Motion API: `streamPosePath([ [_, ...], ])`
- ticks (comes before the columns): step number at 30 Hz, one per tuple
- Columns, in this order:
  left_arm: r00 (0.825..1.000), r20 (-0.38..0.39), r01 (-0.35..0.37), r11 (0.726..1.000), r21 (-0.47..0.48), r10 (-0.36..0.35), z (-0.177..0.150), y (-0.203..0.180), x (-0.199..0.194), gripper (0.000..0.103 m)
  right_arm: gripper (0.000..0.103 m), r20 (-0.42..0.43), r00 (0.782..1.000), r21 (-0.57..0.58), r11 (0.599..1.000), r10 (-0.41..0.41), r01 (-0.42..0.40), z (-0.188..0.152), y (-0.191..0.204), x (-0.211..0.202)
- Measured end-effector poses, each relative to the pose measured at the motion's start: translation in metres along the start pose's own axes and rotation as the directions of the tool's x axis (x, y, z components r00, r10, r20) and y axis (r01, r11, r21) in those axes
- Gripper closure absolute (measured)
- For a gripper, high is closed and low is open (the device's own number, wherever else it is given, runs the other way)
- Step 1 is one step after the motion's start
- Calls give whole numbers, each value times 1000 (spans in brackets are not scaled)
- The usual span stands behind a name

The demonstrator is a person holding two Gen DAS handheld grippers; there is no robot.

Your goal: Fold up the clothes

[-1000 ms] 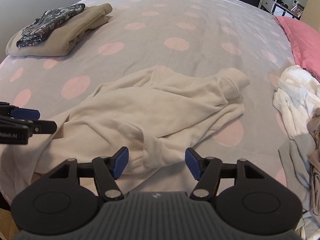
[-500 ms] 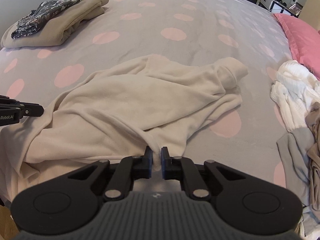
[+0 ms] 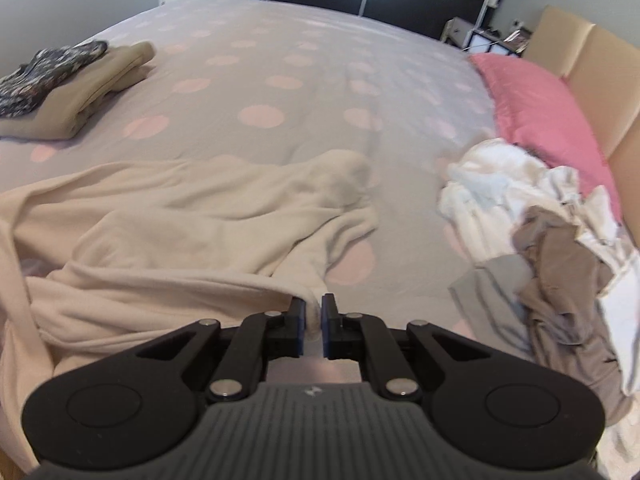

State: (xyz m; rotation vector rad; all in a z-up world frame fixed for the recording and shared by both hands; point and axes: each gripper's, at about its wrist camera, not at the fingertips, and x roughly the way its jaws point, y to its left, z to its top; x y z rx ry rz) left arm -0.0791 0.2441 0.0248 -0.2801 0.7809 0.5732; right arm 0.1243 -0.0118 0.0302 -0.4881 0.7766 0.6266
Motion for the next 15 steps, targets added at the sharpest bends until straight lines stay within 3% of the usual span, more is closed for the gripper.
streamPosePath([
  [7,988,133,-71,997,-27,74,30,26,-51,103,95,90,989,17,993,-114,113,17,-38,-36],
  [11,953,230,-196,980,-22,196,51,50,-92,103,95,141,973,23,983,-185,183,29,-60,-60],
  [15,972,173,-156,987,-40,161,62,74,-99,103,94,77,978,-25,980,-194,197,23,-68,-53],
])
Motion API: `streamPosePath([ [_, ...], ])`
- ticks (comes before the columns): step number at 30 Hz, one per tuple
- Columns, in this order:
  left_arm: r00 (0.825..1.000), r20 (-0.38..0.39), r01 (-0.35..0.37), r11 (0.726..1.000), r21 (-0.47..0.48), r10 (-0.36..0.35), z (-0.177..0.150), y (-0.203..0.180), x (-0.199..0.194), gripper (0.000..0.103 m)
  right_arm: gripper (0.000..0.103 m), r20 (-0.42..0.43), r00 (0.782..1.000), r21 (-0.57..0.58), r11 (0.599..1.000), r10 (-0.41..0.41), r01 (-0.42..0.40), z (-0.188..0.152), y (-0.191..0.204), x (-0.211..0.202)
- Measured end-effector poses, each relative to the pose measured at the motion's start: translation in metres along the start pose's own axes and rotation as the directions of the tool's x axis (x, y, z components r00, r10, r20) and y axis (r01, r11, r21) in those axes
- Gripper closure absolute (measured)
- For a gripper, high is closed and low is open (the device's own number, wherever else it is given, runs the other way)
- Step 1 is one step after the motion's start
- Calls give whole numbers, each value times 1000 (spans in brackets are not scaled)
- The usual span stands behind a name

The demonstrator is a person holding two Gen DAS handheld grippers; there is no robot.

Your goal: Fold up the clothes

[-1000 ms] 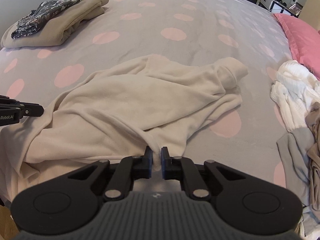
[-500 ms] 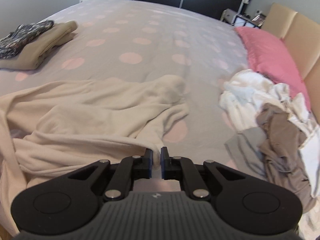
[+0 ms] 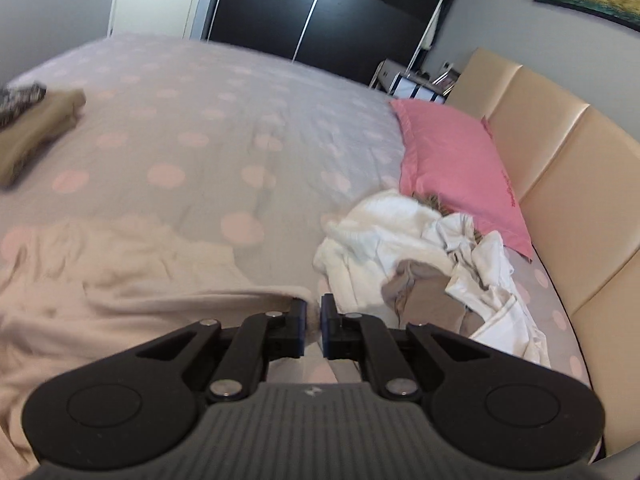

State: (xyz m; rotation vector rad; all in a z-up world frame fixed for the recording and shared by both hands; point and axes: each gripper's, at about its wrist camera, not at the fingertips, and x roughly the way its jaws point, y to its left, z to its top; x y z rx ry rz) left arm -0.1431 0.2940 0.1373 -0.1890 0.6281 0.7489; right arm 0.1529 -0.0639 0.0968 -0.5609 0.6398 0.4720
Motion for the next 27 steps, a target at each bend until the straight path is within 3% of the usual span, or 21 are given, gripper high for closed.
streamPosePath([
  [6,979,-136,158,986,45,-150,-8,-25,26,103,93,-134,991,-31,999,25,-29,-25,4,27],
  [7,973,-158,181,982,60,-169,-11,-33,30,100,93,-147,988,-27,999,35,-40,-28,4,29],
  [9,958,-202,225,971,84,-204,-16,-49,39,85,88,-171,984,-24,998,55,-60,-32,3,30],
  [10,949,-227,246,965,90,-220,-20,-57,45,74,83,-182,981,-25,997,64,-70,-33,2,30],
  [11,938,-252,269,958,95,-239,-23,-64,52,63,70,-191,979,-27,996,73,-80,-34,1,30],
  [12,927,-274,293,951,95,-257,-26,-71,58,59,63,-190,978,-29,995,87,-94,-34,-1,27],
  [13,913,-300,315,945,92,-275,-30,-77,66,56,63,-189,976,-25,993,105,-112,-32,-4,23],
  [17,866,-393,364,929,71,-309,-47,-97,96,53,58,-160,967,27,980,200,-199,-19,-21,10],
  [20,839,-433,387,921,49,-329,-59,-109,116,51,50,-121,968,73,975,219,-211,-6,-29,21],
  [24,828,-439,400,916,29,-348,-68,-120,138,48,52,-168,955,161,963,244,-218,-3,-27,79],
  [27,836,-414,392,920,-6,-359,-69,-122,152,42,52,-208,944,209,954,257,-214,-8,-23,122],
])
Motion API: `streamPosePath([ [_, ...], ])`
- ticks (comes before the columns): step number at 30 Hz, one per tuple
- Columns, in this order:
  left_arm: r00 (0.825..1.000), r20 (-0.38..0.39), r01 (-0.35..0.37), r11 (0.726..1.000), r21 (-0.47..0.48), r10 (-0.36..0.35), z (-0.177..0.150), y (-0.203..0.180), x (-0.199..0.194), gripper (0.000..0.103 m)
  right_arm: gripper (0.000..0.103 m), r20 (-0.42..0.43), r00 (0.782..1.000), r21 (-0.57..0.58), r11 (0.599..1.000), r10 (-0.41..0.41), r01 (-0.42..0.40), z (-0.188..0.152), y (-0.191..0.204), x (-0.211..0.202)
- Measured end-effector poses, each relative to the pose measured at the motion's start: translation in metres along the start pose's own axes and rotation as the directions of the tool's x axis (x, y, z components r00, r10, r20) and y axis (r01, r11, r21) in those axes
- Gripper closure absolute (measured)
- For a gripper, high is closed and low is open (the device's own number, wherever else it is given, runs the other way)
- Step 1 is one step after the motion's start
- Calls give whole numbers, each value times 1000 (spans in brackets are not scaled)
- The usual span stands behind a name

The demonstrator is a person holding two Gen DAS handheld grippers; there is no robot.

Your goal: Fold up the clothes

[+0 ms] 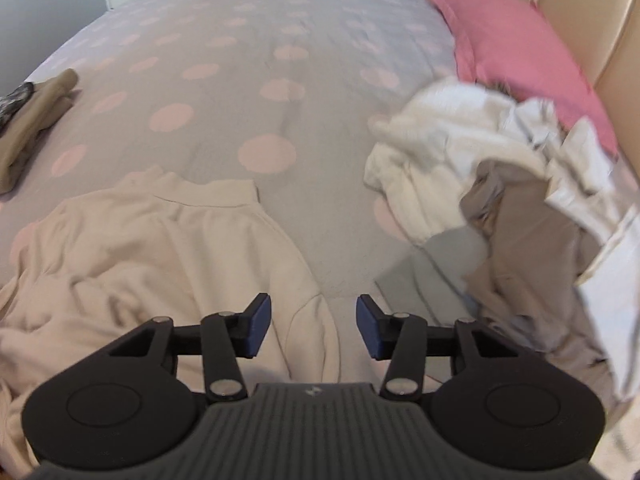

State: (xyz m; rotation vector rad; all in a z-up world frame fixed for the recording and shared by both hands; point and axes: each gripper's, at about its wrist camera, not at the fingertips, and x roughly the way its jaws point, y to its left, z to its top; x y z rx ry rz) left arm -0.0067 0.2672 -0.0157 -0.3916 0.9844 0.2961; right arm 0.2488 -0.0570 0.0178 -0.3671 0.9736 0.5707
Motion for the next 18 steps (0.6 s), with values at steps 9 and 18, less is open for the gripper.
streamPosePath([
  [9,999,-5,44,996,-83,-44,21,2,55,42,52,-27,999,93,995,26,-23,6,-19,68],
  [18,998,53,27,999,24,-28,12,-13,64,68,82,-102,985,205,972,141,-118,-3,-25,91],
])
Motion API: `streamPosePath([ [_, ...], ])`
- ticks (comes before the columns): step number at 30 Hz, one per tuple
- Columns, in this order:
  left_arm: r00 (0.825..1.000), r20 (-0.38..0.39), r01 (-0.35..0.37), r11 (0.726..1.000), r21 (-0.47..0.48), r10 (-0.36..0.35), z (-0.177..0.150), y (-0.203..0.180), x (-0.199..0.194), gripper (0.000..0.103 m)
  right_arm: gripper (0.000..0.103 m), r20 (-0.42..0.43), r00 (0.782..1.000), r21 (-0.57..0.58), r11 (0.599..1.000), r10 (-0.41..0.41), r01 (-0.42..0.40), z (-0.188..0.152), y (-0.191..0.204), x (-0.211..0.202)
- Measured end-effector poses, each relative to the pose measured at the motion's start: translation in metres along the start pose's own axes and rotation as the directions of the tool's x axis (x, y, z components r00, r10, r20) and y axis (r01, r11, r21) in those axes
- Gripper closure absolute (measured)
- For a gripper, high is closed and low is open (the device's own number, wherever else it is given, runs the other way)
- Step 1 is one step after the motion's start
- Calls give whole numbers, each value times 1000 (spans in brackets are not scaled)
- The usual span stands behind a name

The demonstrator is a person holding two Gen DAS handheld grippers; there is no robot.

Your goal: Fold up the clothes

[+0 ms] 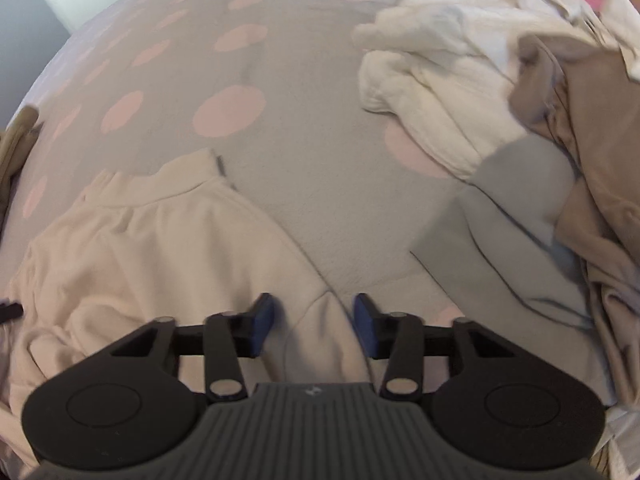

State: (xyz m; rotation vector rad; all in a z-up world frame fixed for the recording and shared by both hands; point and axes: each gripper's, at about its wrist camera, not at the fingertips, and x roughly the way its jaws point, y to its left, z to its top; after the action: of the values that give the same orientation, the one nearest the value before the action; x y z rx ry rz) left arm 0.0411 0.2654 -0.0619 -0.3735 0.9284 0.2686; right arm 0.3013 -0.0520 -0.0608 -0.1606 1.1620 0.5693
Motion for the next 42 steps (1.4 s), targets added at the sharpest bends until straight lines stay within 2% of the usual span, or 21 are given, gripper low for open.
streamPosePath([
  [1,1000,6,-13,1000,23,13,-1,-2,-1,79,89,2,1000,-12,1000,-5,5,-1,3,-1],
  [2,1000,10,-8,999,32,8,-1,-3,-3,88,89,5,1000,-23,1000,-11,11,-1,6,-2],
  [4,1000,13,20,1000,17,-20,0,-1,-9,97,92,31,999,-24,999,-28,28,-1,8,-9],
  [7,998,65,-17,999,35,15,3,-4,-25,98,94,105,993,-20,998,-58,60,0,9,-26],
  [10,992,121,-26,999,25,23,10,-2,-49,98,95,196,978,-3,997,-77,79,3,9,-51],
  [14,979,197,-60,998,27,54,19,3,-90,98,96,325,937,-52,986,-133,158,7,25,-87],
  [19,952,301,-56,998,-23,61,45,17,-156,99,96,474,876,-102,982,-90,157,25,48,-150],
  [23,916,394,-92,995,21,77,74,10,-208,99,96,583,811,-131,979,-51,156,53,74,-214],
  [25,887,453,-124,991,49,89,89,2,-237,99,96,648,760,-145,973,-45,181,65,89,-248],
  [29,812,574,-185,979,82,105,117,-13,-298,99,97,758,651,-146,965,-33,219,84,115,-312],
  [31,772,627,-209,973,93,106,126,-23,-329,99,97,801,598,-136,968,-19,212,87,125,-345],
  [32,745,658,-226,969,97,108,127,-29,-344,99,97,821,570,-133,968,-11,211,85,130,-362],
  [36,627,772,-272,958,87,108,115,-48,-398,99,97,904,427,-122,962,6,243,62,145,-419],
  [38,580,806,-287,955,73,113,105,-54,-419,99,97,920,391,-119,967,22,225,49,146,-440],
  [40,545,830,-294,954,59,116,92,-57,-436,99,97,927,373,-120,970,34,212,32,146,-454],
  [41,533,839,-294,954,58,113,85,-59,-443,99,97,932,361,-119,970,36,212,23,146,-460],
  [42,525,845,-291,955,62,106,79,-61,-449,99,97,940,339,-116,969,36,217,14,145,-465],
])
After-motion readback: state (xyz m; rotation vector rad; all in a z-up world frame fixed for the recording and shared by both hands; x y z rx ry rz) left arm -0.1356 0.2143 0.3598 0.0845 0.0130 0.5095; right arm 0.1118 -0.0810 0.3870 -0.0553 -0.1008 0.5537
